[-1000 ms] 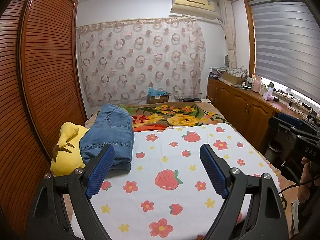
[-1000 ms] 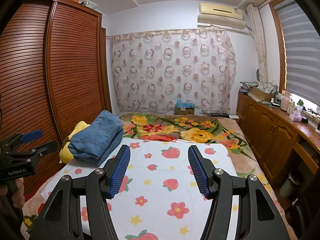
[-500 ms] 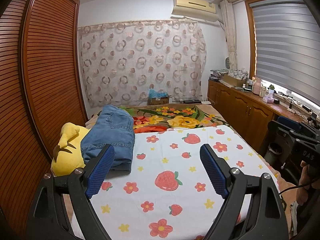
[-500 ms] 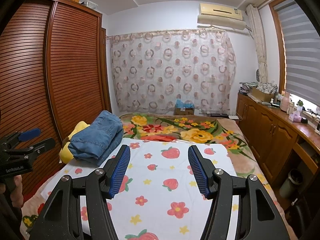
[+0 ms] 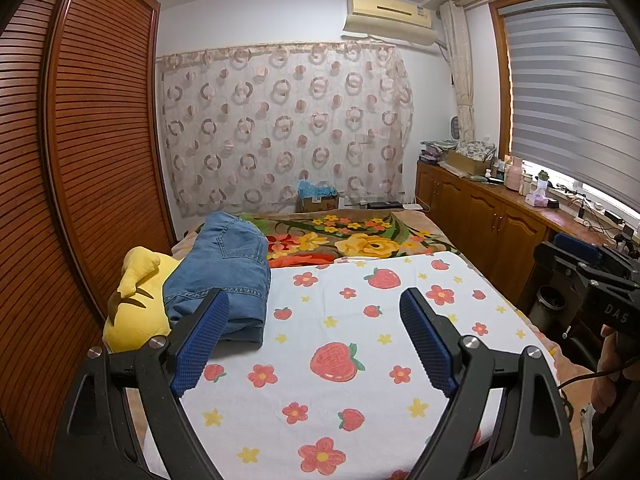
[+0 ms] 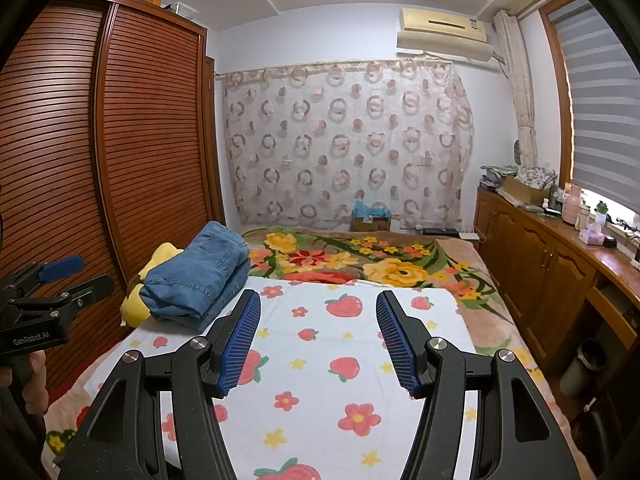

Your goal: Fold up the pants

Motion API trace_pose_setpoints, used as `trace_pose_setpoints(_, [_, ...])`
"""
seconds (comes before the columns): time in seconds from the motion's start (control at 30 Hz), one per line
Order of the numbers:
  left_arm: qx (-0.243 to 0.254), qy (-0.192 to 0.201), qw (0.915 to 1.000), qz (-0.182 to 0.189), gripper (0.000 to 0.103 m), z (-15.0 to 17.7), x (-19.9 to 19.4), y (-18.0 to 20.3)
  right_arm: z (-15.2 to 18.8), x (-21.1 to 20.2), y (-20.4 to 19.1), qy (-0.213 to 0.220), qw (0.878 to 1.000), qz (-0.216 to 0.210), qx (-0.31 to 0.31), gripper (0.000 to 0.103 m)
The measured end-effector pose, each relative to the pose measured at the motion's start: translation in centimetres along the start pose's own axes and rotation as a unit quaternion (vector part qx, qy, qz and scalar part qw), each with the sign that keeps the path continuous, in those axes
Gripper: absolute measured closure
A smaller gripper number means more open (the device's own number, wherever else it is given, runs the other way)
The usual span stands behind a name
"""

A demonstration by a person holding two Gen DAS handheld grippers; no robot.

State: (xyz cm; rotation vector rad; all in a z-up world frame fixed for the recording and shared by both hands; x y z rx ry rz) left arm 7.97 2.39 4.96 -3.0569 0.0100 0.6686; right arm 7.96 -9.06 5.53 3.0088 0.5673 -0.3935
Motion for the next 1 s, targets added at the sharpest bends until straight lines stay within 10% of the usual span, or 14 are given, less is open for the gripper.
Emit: trace_pose_setpoints(1.0, [-0.002,0.001,1.0,0.001,0.015,0.45,0.03,-0.16,-0.12,-0.2,0.59,0.0,1.0,-0.003,0.0,0.041])
Point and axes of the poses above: each gripper's, at about its wrist camera, not at the fingertips, and x roughly the way its jaws point, y to its right, z to its underside, the point moved 5 cm from there along x, roughly the way its jaws point
